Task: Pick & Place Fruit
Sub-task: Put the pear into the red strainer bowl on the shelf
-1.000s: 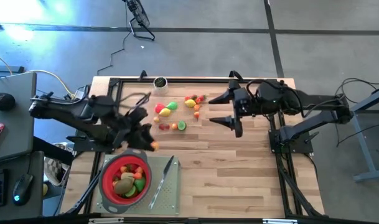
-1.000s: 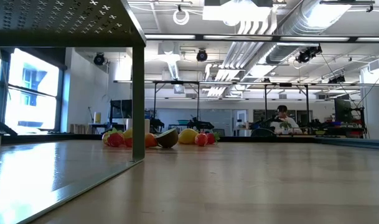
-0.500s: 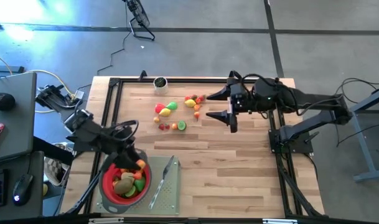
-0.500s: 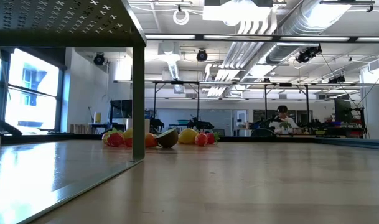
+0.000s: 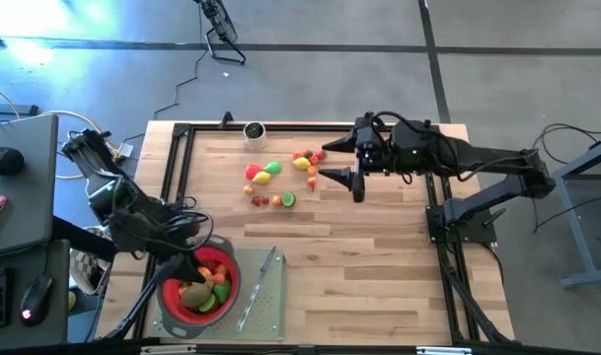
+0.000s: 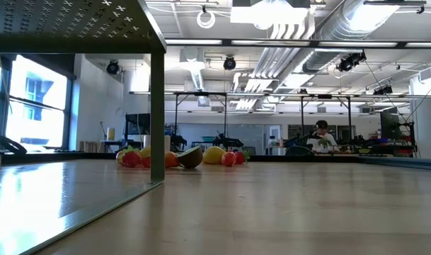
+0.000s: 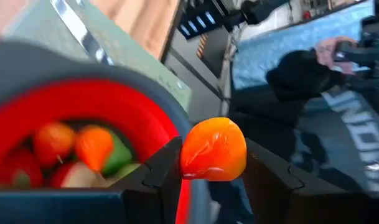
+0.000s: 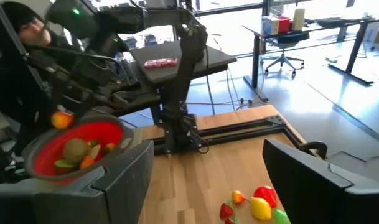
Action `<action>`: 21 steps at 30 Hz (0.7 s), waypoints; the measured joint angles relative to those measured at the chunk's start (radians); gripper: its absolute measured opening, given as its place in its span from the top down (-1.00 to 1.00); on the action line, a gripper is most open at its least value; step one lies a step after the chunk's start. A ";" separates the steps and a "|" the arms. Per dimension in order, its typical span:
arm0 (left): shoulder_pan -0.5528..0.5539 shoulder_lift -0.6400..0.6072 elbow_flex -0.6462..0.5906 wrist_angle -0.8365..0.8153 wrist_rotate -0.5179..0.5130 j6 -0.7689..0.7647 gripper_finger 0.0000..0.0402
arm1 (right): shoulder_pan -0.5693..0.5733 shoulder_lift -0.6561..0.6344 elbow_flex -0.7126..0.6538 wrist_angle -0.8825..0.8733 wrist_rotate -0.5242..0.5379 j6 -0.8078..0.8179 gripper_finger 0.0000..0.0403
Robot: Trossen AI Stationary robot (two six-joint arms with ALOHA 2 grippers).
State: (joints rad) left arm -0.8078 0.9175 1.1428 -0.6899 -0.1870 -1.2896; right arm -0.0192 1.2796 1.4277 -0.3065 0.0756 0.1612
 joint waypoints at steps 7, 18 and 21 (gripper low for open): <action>0.002 0.047 0.186 -0.094 0.028 0.042 0.33 | -0.029 0.017 0.000 0.007 0.001 0.004 -0.46; 0.002 0.340 0.562 -0.775 0.009 0.002 0.33 | -0.042 0.054 0.000 0.010 -0.002 0.000 -0.46; 0.002 0.405 0.599 -0.862 0.063 0.002 0.33 | -0.045 0.054 0.000 0.012 -0.001 0.000 -0.46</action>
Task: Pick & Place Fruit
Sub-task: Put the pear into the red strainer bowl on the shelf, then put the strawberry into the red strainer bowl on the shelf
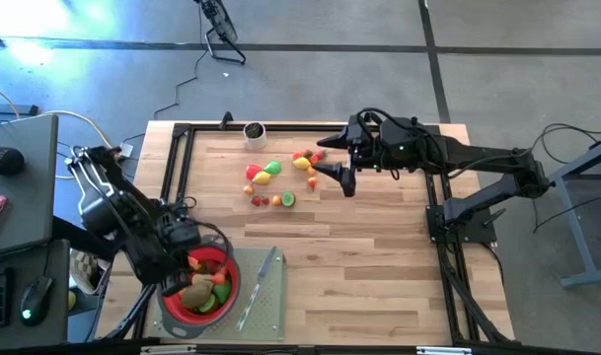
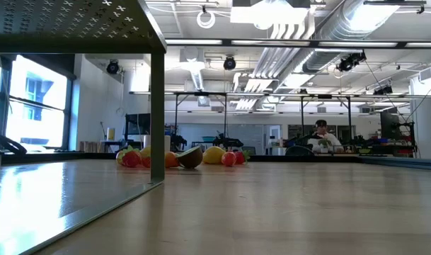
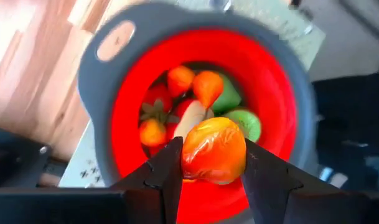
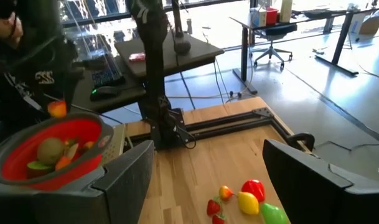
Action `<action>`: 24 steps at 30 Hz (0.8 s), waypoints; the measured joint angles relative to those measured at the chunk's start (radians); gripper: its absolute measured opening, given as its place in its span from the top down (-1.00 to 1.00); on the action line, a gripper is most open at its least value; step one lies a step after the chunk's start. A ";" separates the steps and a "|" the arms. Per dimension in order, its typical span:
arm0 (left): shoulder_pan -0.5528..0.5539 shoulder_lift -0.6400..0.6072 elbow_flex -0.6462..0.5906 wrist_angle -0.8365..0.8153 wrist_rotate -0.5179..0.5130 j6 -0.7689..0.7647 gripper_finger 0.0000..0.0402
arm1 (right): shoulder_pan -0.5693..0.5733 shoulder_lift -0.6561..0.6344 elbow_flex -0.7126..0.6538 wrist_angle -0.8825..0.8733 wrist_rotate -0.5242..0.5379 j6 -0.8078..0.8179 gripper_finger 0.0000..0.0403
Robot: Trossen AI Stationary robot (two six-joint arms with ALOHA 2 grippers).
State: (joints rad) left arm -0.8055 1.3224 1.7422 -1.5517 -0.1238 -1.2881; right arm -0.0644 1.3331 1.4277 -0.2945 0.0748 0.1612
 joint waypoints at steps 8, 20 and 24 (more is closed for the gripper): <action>0.000 0.057 -0.002 -0.002 0.011 0.007 0.33 | -0.023 0.000 0.000 -0.001 -0.002 0.000 -0.46; 0.000 0.064 -0.002 -0.018 0.012 0.008 0.03 | -0.030 0.000 0.000 -0.002 -0.006 0.000 -0.46; 0.000 0.064 -0.003 -0.016 0.036 0.008 -0.10 | -0.030 0.000 0.000 -0.002 -0.006 0.000 -0.46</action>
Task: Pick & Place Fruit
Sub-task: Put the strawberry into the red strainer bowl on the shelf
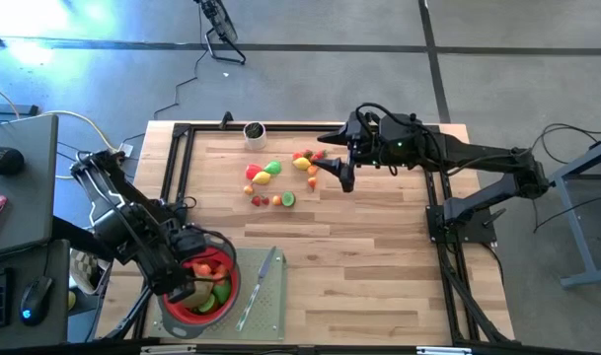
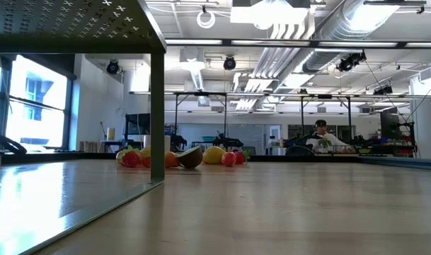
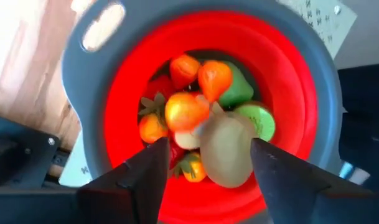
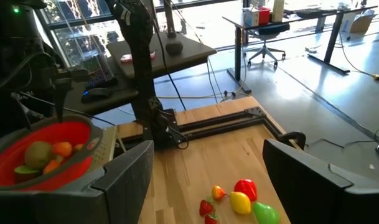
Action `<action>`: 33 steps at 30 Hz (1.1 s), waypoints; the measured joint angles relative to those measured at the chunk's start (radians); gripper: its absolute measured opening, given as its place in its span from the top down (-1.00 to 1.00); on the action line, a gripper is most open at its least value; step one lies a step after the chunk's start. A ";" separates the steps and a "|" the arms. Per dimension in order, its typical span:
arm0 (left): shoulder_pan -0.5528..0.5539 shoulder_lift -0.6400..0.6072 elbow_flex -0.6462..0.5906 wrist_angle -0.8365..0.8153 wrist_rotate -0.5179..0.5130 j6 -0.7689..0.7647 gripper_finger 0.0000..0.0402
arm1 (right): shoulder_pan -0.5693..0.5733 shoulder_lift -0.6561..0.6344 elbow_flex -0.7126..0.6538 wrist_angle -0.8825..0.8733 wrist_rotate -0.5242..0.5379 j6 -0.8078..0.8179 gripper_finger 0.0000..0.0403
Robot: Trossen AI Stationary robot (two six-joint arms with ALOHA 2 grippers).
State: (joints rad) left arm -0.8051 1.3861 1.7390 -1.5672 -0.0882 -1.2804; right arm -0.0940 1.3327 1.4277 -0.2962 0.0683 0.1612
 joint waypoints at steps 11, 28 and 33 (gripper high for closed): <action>0.001 -0.021 0.081 -0.003 -0.039 0.068 0.05 | 0.000 0.000 0.000 0.000 0.000 0.000 -0.46; 0.304 -0.034 0.296 0.110 -0.504 0.517 0.10 | 0.000 -0.001 0.000 -0.111 0.012 0.000 -0.46; 0.409 -0.033 0.297 0.235 -0.448 0.662 0.10 | 0.000 -0.001 0.000 -0.210 0.013 0.000 -0.46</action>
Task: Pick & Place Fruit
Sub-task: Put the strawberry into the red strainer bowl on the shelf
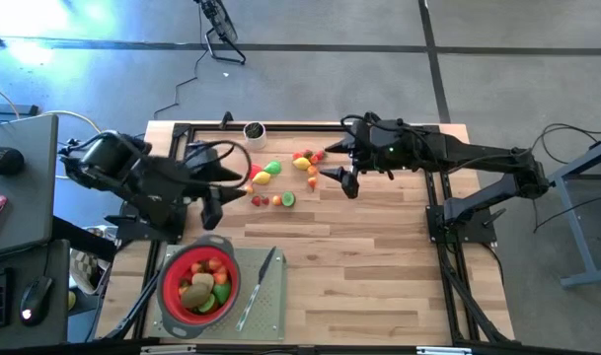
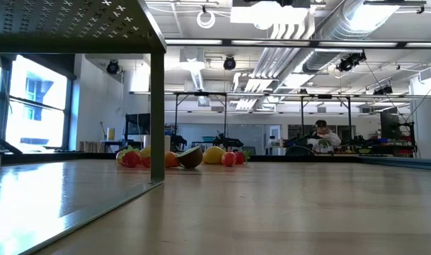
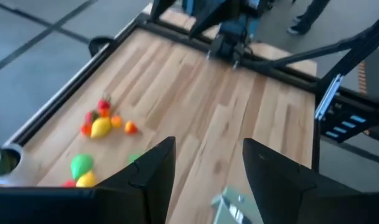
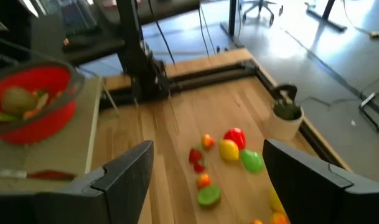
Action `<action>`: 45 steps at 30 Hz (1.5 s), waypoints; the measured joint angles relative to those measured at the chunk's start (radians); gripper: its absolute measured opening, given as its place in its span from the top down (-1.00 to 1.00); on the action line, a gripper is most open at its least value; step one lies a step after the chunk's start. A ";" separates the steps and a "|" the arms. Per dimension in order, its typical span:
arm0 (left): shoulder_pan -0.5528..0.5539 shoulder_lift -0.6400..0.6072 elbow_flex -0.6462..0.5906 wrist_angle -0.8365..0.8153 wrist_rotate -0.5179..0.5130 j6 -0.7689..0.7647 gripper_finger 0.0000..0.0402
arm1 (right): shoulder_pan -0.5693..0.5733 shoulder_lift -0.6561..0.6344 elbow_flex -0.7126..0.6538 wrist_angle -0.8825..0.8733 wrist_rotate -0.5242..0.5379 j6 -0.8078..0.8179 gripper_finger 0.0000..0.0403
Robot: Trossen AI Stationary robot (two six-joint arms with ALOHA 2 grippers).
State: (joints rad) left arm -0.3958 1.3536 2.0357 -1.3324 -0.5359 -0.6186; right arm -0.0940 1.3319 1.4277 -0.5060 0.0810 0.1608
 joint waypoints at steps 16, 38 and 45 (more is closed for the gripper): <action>0.260 0.026 -0.103 0.216 0.105 0.204 0.10 | 0.000 0.000 0.000 -0.040 -0.001 -0.034 -0.46; 0.291 0.025 -0.361 0.643 0.238 0.256 0.10 | 0.000 0.000 0.000 -0.067 0.006 0.002 -0.46; 0.291 0.025 -0.361 0.637 0.237 0.255 0.10 | 0.000 0.000 0.000 -0.066 0.006 0.004 -0.46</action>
State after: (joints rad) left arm -0.1047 1.3788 1.6745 -0.6953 -0.2985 -0.3634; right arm -0.0944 1.3319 1.4277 -0.5724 0.0870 0.1646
